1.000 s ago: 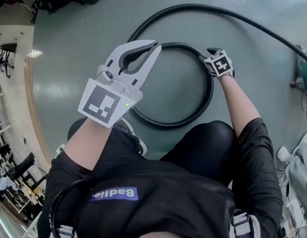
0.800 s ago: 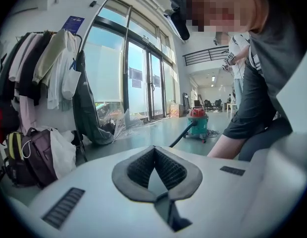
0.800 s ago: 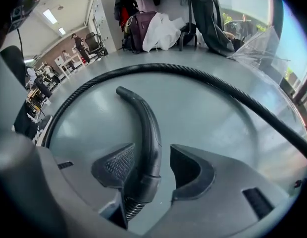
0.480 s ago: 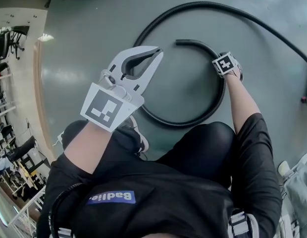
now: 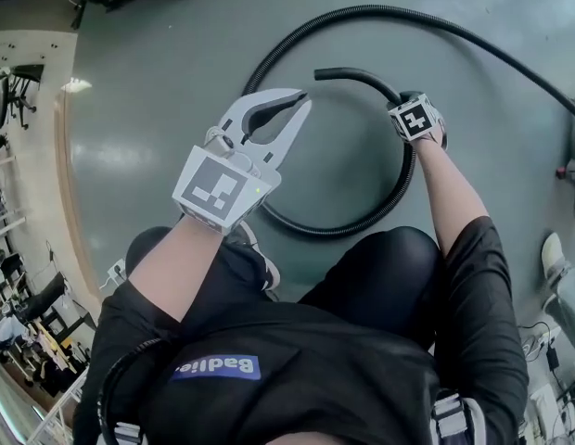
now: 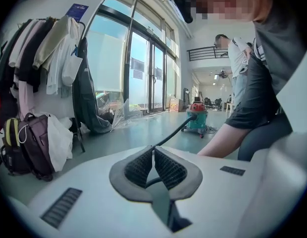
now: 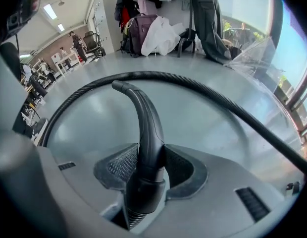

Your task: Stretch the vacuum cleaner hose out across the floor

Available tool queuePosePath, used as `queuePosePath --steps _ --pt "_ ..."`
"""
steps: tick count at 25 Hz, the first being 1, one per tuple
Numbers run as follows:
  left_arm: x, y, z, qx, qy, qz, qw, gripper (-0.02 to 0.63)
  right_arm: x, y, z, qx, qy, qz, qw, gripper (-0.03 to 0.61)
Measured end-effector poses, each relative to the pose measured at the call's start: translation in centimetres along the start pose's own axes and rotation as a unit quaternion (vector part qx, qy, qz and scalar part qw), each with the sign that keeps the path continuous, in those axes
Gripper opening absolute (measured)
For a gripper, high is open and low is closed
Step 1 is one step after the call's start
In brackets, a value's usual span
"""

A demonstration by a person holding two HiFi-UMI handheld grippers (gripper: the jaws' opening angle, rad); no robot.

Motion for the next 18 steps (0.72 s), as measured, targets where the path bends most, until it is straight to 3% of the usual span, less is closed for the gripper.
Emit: queuePosePath --steps 6,12,15,18 --pt "3.0 -0.5 0.2 -0.011 -0.006 0.017 0.9998 0.010 -8.6 -1.1 -4.1 -0.009 0.059 0.023 0.998 0.161" --pt "5.1 -1.1 -0.3 0.048 -0.032 0.006 0.9983 0.070 -15.1 -3.5 -6.5 -0.039 0.090 0.035 0.995 0.160" --pt "6.5 -2.1 0.9 0.067 -0.062 -0.009 0.9958 0.139 -17.0 -4.3 -7.3 -0.054 0.098 0.042 0.993 0.158" --pt "7.7 -2.3 2.4 0.134 -0.096 -0.020 0.9860 0.185 -19.0 -5.2 -7.9 -0.068 0.110 0.052 0.990 0.158"
Point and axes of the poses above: the fingertips, and each gripper's own axes: x forward along the fingers, y to its right, z out of its underside, the point moved 1 cm from there along -x, backward along the fingers, and after that the axes turned 15 degrees about -y, right-handed, at the moved point
